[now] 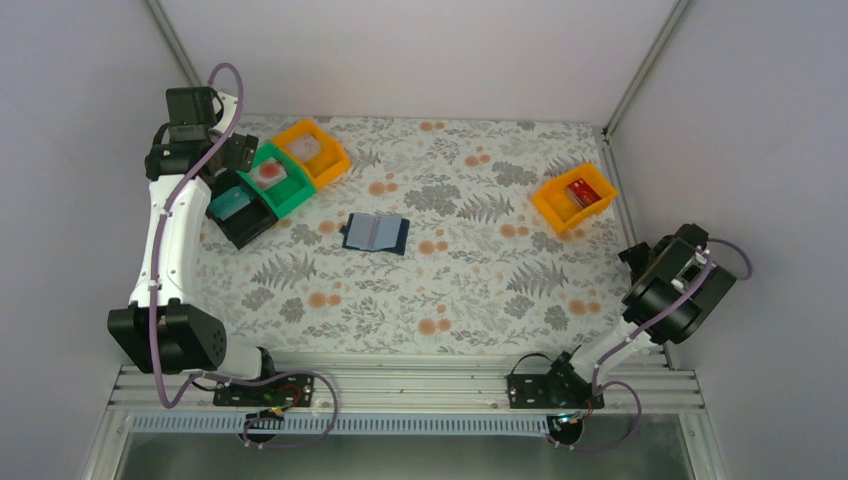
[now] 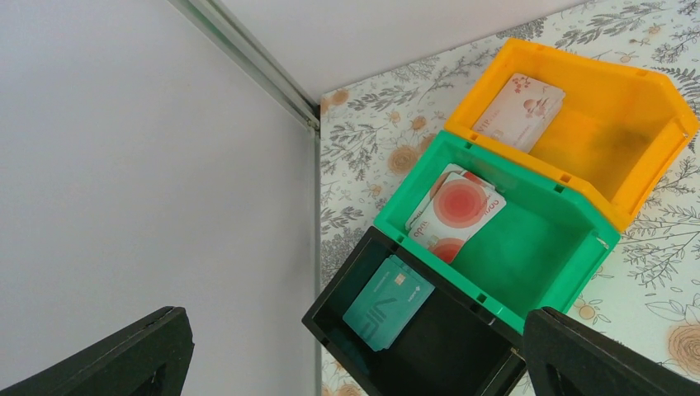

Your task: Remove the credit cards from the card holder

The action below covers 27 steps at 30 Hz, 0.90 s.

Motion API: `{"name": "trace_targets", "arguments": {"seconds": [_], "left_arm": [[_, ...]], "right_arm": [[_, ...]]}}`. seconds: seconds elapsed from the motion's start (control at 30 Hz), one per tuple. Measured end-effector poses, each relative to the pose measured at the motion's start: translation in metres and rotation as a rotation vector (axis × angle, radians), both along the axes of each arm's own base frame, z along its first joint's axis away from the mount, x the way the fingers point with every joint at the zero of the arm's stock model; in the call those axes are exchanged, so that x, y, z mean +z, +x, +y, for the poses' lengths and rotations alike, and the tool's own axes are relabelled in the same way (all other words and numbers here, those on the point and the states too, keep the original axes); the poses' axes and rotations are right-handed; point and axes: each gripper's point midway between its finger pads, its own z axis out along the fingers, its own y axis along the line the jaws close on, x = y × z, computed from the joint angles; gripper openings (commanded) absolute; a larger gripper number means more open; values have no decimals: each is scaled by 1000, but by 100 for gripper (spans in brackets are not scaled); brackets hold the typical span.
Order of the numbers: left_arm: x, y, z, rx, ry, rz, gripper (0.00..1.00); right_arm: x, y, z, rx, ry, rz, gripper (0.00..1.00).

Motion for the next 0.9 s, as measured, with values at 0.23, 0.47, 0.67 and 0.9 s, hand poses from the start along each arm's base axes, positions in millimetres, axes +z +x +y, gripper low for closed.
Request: {"name": "trace_targets", "arguments": {"seconds": [0.23, 0.47, 0.67, 0.9], "left_arm": [[0, 0, 0, 0, 0, 1, 100], [-1, 0, 0, 0, 0, 3, 100], [-1, 0, 0, 0, 0, 4, 100], [-5, -1, 0, 0, -1, 11, 100]], "right_arm": [[0, 0, 0, -1, 3, -6, 88], [0, 1, 0, -1, 7, -14, 87], [1, -1, 0, -4, 8, -24, 87], [1, -15, 0, -43, 15, -19, 90]]}}
